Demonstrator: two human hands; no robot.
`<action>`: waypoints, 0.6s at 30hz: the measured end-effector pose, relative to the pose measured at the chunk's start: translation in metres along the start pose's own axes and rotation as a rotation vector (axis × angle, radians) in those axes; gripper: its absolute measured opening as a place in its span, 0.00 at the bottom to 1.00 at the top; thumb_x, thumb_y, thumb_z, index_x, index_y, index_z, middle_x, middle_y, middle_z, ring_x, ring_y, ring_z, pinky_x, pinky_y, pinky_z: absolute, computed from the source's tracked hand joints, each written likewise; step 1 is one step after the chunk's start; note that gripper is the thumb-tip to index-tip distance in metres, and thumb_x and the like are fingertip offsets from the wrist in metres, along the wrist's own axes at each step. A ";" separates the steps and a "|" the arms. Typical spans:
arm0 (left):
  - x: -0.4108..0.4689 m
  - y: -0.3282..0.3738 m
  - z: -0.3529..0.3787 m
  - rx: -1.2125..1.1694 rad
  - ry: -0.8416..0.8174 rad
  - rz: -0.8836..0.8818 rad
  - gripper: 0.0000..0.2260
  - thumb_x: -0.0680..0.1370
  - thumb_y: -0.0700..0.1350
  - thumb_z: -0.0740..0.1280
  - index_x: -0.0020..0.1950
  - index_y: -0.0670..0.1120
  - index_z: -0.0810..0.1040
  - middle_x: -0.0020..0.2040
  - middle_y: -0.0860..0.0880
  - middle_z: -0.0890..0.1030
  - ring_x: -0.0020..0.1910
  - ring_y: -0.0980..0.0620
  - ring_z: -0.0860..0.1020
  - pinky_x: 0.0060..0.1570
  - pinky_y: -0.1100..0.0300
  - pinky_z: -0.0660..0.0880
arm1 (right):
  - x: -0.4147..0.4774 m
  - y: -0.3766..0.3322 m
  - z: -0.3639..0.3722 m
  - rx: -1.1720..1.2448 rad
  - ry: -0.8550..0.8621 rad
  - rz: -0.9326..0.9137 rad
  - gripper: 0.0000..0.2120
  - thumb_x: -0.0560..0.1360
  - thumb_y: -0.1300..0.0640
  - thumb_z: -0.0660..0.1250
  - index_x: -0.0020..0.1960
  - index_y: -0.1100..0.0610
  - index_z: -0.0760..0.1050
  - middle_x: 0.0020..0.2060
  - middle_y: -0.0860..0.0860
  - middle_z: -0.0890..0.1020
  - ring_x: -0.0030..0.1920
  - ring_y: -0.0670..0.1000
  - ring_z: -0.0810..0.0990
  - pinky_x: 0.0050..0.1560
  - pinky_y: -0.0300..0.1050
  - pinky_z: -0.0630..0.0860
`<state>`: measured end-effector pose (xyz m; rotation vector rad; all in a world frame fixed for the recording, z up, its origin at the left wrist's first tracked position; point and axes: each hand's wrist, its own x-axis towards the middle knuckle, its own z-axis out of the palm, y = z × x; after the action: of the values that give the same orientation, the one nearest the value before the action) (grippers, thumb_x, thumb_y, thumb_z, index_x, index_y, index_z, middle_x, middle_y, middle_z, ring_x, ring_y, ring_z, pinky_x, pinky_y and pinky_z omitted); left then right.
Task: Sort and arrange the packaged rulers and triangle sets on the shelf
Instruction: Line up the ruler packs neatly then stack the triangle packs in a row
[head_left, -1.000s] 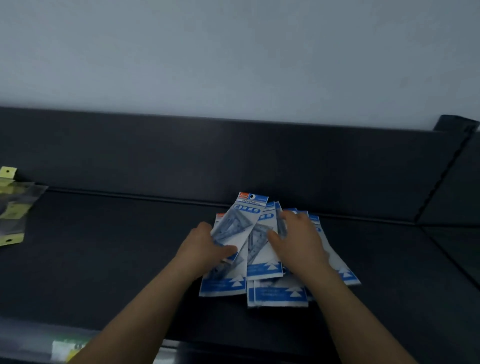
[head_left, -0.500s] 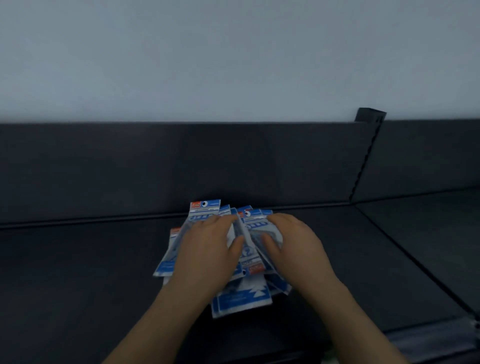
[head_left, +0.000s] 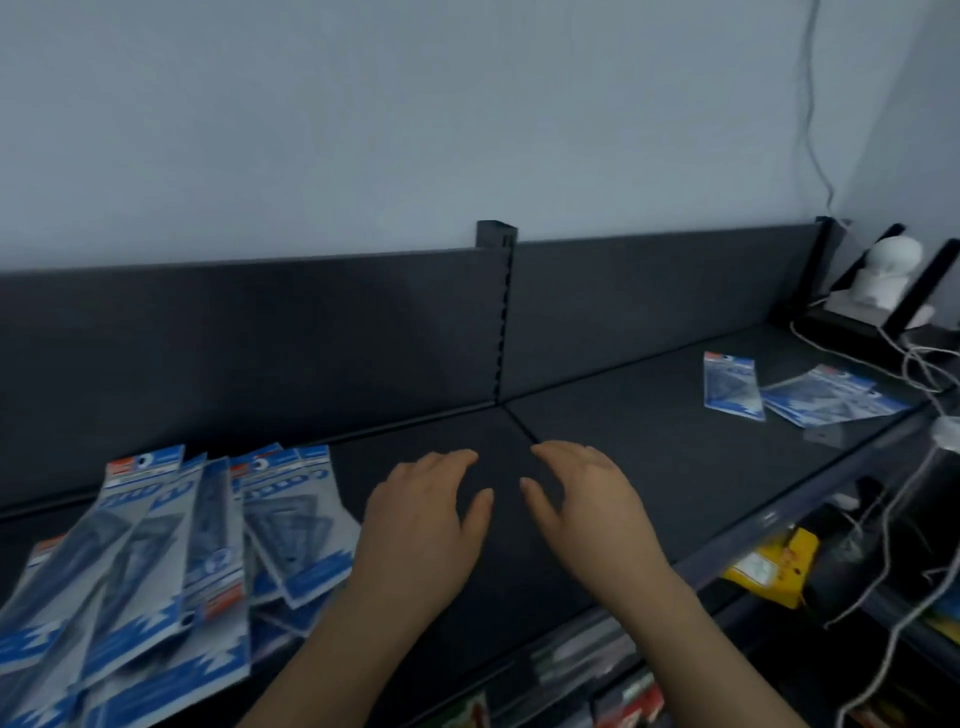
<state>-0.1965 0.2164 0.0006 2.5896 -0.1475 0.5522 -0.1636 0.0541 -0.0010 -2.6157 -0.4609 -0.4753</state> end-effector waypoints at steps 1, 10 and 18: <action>0.008 0.014 0.010 -0.007 -0.010 0.019 0.20 0.80 0.56 0.58 0.71 0.53 0.68 0.65 0.55 0.75 0.61 0.53 0.72 0.60 0.59 0.69 | 0.001 0.016 -0.008 -0.011 0.008 0.015 0.19 0.78 0.52 0.64 0.66 0.59 0.74 0.63 0.52 0.78 0.63 0.49 0.75 0.69 0.41 0.64; 0.082 0.118 0.104 -0.033 -0.131 0.141 0.15 0.81 0.51 0.57 0.67 0.51 0.71 0.57 0.52 0.78 0.54 0.52 0.74 0.54 0.56 0.72 | 0.004 0.150 -0.062 -0.123 -0.010 0.166 0.19 0.79 0.50 0.63 0.67 0.56 0.73 0.63 0.51 0.77 0.64 0.50 0.73 0.69 0.43 0.64; 0.144 0.149 0.178 -0.070 -0.324 0.153 0.14 0.81 0.49 0.59 0.64 0.47 0.73 0.57 0.49 0.78 0.55 0.51 0.75 0.55 0.55 0.74 | 0.025 0.235 -0.073 -0.165 -0.035 0.328 0.18 0.79 0.52 0.62 0.66 0.57 0.73 0.63 0.52 0.77 0.64 0.52 0.73 0.65 0.43 0.66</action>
<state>-0.0310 -0.0008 -0.0177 2.5945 -0.4664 0.1705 -0.0680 -0.1736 -0.0142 -2.7886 0.0018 -0.3711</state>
